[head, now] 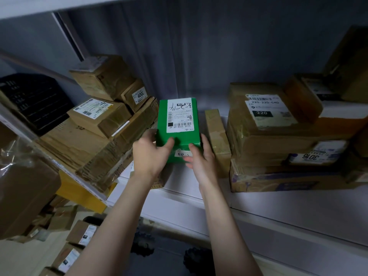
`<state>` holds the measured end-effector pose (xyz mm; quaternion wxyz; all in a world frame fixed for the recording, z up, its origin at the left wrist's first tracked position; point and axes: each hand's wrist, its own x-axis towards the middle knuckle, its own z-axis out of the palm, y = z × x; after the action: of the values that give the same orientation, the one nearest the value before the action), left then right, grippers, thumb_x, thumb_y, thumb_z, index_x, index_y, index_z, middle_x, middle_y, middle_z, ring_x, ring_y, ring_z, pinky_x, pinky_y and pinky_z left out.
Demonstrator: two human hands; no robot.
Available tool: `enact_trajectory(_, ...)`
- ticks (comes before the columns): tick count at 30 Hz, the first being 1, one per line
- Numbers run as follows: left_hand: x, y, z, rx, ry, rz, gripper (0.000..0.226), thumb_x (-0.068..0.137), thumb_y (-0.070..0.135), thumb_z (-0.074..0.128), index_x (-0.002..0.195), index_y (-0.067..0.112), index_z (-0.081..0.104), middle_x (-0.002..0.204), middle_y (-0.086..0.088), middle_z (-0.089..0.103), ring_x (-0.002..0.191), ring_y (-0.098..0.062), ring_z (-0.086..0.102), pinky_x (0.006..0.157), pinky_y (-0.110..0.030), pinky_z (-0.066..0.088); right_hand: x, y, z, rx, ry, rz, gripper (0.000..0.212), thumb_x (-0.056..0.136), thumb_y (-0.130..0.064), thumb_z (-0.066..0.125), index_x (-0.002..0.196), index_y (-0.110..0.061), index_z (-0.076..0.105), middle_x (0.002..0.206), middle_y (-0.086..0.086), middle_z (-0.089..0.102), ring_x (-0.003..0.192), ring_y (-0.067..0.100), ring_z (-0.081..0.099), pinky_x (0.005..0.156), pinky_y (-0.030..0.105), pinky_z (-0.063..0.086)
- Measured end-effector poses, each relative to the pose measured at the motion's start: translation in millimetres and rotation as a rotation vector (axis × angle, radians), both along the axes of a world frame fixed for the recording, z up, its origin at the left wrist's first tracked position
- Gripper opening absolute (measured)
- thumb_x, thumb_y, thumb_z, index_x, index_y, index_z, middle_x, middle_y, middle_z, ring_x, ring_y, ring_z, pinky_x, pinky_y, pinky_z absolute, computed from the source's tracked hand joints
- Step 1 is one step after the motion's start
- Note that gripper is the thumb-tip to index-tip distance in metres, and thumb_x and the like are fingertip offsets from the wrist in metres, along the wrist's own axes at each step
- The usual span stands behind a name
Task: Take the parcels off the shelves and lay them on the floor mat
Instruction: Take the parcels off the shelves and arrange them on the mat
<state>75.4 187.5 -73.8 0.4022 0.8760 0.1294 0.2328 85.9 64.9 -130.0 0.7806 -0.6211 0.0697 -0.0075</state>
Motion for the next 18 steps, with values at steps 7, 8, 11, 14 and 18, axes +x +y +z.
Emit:
enact_trajectory(7,-0.9,-1.1,20.9,-0.089,-0.149,0.069,0.057,0.081,0.028,0.075,0.127,0.002,0.054,0.121,-0.012,0.051,0.112,-0.022,0.050,0.093,-0.019,0.035,-5.7,10.2,30.7,0.070,-0.098,0.063,0.041,0.100,-0.024,0.058,0.134,-0.044,0.045,0.124,0.003,0.067,0.088,0.016,0.073,0.069,0.020,0.055)
enact_trajectory(8,-2.1,0.1,23.2,-0.106,-0.161,0.077,0.057,0.081,0.028,0.075,0.127,0.002,0.053,0.121,-0.012,0.049,0.113,-0.023,0.049,0.093,-0.020,0.034,-7.3,11.9,33.6,0.069,-0.114,0.076,0.038,0.100,-0.024,0.058,0.130,-0.045,0.046,0.124,0.003,0.067,0.089,0.016,0.073,0.069,0.020,0.055)
enact_trajectory(11,-9.3,8.2,27.2,-0.154,-0.209,0.098,0.056,0.081,0.028,0.076,0.123,0.001,0.051,0.115,-0.007,0.045,0.111,-0.018,0.045,0.091,-0.016,0.032,-13.5,19.9,42.7,0.045,-0.167,0.096,0.033,0.096,-0.029,0.061,0.122,-0.047,0.052,0.126,0.001,0.066,0.089,0.018,0.073,0.069,0.020,0.054)
enact_trajectory(14,-20.7,20.3,28.4,-0.192,-0.252,0.123,0.053,0.080,0.030,0.076,0.119,0.004,0.050,0.112,-0.003,0.042,0.112,-0.021,0.046,0.092,-0.018,0.032,-22.7,30.9,51.3,0.038,-0.194,0.116,0.033,0.084,-0.040,0.060,0.115,-0.049,0.055,0.119,-0.008,0.068,0.083,0.013,0.073,0.066,0.019,0.053)
enact_trajectory(18,-44.4,40.0,29.2,-0.223,-0.291,0.152,0.055,0.073,0.045,0.071,0.110,0.015,0.043,0.111,0.000,0.039,0.109,-0.019,0.048,0.096,-0.030,0.041,-39.9,53.2,57.4,0.025,-0.224,0.138,0.030,0.082,-0.039,0.059,0.111,-0.046,0.055,0.105,-0.024,0.070,0.084,0.011,0.072,0.066,0.018,0.053)
